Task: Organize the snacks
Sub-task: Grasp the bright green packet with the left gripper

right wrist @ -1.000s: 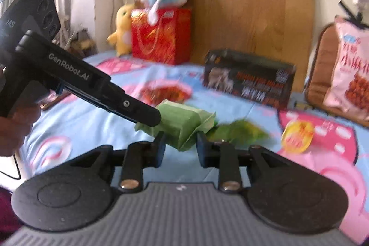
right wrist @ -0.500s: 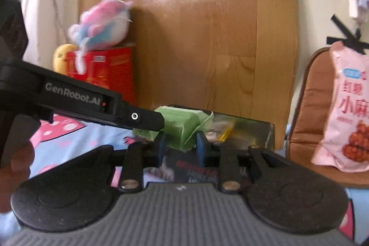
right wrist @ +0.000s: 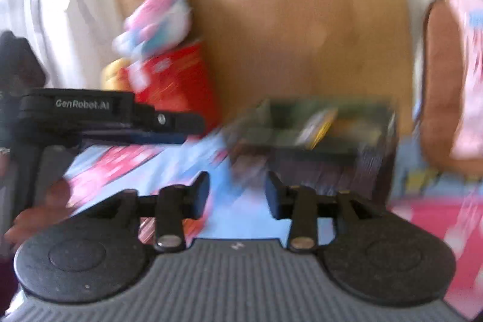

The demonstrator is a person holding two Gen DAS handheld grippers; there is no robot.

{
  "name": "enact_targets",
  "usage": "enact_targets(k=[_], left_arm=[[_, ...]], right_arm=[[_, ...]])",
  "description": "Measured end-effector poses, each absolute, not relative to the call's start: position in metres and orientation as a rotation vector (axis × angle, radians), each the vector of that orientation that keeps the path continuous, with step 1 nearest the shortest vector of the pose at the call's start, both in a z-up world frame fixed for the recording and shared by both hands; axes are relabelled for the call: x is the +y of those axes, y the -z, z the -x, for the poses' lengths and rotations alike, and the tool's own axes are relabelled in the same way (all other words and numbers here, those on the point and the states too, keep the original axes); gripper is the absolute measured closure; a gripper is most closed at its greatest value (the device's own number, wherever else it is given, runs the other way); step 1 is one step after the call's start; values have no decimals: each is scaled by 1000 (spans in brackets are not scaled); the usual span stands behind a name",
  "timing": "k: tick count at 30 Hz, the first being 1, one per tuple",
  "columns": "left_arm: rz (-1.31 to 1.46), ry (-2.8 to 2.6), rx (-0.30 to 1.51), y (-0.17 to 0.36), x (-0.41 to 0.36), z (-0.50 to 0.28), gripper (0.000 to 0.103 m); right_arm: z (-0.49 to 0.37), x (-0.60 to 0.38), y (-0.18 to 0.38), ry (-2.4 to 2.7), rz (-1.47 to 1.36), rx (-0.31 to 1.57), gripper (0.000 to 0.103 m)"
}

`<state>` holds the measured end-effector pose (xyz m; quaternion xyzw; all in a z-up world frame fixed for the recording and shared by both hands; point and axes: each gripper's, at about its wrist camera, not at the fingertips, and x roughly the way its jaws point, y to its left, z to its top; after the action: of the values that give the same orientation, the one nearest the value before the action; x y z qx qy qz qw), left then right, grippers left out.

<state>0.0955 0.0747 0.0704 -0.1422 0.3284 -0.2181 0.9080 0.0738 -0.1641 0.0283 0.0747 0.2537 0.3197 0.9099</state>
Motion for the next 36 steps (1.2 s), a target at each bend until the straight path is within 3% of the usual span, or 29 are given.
enact_targets(k=[5, 10, 12, 13, 15, 23, 29, 33, 36], left_arm=[[286, 439, 777, -36, 77, -63, 52], [303, 424, 851, -9, 71, -60, 54], [272, 413, 820, -9, 64, -54, 55], [277, 429, 832, -10, 62, -51, 62], [297, 451, 850, -11, 61, -43, 62], [281, 540, 873, -9, 48, 12, 58], [296, 569, 865, -8, 49, 25, 52], [290, 556, 845, -11, 52, 26, 48], [302, 554, 853, -4, 52, 24, 53]], right_arm=[[-22, -169, 4, -703, -164, 651, 56], [-1, -158, 12, -703, -85, 666, 56], [3, -149, 13, -691, -28, 635, 57], [1, -144, 13, -683, -8, 625, 57], [6, -141, 11, -669, 22, 619, 69], [49, -159, 12, -703, 98, 610, 69], [67, -169, 14, -682, 82, 616, 65], [68, -162, 14, -671, 89, 607, 48], [69, -157, 19, -668, 116, 583, 47]])
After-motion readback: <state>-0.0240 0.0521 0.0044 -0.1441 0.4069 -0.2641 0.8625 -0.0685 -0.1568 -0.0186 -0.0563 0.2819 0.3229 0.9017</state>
